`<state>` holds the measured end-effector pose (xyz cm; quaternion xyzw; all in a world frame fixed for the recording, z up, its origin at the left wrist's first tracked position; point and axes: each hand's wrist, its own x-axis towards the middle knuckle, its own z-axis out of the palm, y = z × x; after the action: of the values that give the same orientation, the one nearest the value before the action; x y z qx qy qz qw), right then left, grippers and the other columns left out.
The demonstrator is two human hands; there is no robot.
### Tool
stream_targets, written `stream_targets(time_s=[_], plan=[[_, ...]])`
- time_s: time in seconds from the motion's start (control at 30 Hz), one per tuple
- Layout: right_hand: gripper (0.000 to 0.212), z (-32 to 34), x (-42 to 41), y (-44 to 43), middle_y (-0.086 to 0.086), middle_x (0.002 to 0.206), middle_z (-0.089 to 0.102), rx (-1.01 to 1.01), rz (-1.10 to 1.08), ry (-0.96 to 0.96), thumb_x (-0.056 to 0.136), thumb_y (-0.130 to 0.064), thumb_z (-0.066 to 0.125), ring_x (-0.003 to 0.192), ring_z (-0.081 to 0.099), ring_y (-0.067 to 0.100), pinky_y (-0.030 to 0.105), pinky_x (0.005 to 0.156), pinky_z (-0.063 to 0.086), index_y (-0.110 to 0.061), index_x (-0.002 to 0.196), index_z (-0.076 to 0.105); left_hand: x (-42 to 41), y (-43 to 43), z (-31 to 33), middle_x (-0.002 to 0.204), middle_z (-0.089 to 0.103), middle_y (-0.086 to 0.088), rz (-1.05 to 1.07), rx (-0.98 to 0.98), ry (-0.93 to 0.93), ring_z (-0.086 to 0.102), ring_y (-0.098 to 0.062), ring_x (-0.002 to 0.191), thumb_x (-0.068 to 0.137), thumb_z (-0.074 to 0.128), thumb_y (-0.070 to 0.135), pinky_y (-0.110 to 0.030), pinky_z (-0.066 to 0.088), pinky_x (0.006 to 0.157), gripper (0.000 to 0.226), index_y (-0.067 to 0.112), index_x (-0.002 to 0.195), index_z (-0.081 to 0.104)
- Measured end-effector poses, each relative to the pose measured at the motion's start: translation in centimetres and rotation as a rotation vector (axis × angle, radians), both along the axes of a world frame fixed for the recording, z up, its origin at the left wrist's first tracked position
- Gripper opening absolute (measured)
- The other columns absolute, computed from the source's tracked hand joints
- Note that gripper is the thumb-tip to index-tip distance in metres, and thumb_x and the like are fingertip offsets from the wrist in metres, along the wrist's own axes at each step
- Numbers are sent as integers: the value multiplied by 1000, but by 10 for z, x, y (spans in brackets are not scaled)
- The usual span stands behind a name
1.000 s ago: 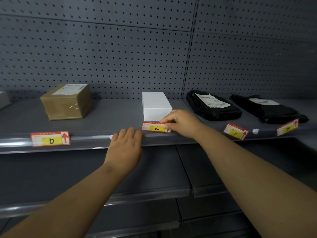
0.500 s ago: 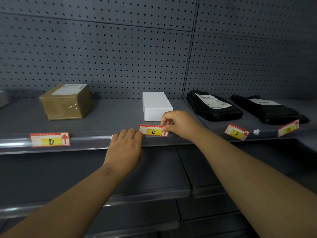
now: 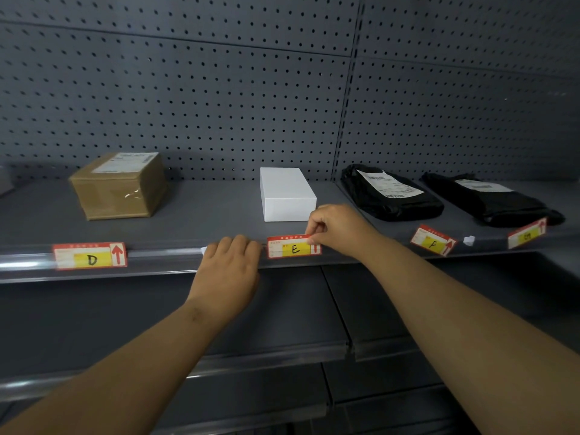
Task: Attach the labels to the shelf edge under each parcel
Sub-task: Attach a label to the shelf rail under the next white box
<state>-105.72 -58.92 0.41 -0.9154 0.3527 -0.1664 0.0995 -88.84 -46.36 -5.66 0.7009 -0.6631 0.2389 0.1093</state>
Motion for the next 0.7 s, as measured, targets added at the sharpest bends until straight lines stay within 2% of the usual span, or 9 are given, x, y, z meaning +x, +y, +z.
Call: stream_targets(time_s=[0.17, 0.3, 0.4, 0.53, 0.6, 0.7], plan=[[6, 0, -3, 0, -8, 76, 57, 5, -17, -15, 78, -14, 73, 72, 52, 7, 11, 59, 38, -10, 82, 71, 0, 3, -1, 87, 62, -13, -31, 36, -41, 60, -33, 74, 63, 74, 9, -41, 50, 72, 41, 10, 102, 64], [7, 1, -2, 1, -15, 70, 51, 3, -18, -1, 78, -16, 73, 70, 51, 5, 10, 57, 36, -11, 82, 71, 0, 6, -1, 91, 64, -13, -49, 64, -59, 61, -33, 79, 57, 80, 13, -43, 52, 74, 57, 14, 112, 64], [7, 3, -1, 3, -17, 68, 49, -6, -2, 14, 79, -16, 72, 68, 50, 3, 9, 58, 36, -10, 83, 71, 1, 5, -2, 91, 63, -13, -53, 59, -51, 61, -33, 79, 56, 81, 11, -42, 52, 74, 58, 14, 111, 64], [5, 3, -2, 4, -16, 69, 50, -21, -6, -4, 79, -14, 71, 69, 50, 4, 9, 58, 36, -10, 83, 71, 2, 2, -3, 82, 60, -13, -57, -17, -51, 58, -33, 70, 62, 69, 6, -39, 50, 67, 38, 9, 100, 64], [4, 3, -3, 4, -16, 67, 48, -29, -22, -67, 79, -13, 71, 67, 50, 4, 9, 57, 36, -9, 82, 71, 2, 3, -2, 79, 59, -13, -68, -50, -59, 57, -33, 68, 70, 51, 12, -38, 48, 65, 29, 9, 96, 63], [4, 4, -3, 5, -17, 66, 50, 0, -28, -145, 78, -11, 72, 63, 49, 1, 10, 57, 37, -8, 81, 71, 2, 2, -2, 78, 59, -12, -75, -48, -46, 57, -33, 66, 72, 34, 18, -38, 48, 64, 38, 9, 92, 65]])
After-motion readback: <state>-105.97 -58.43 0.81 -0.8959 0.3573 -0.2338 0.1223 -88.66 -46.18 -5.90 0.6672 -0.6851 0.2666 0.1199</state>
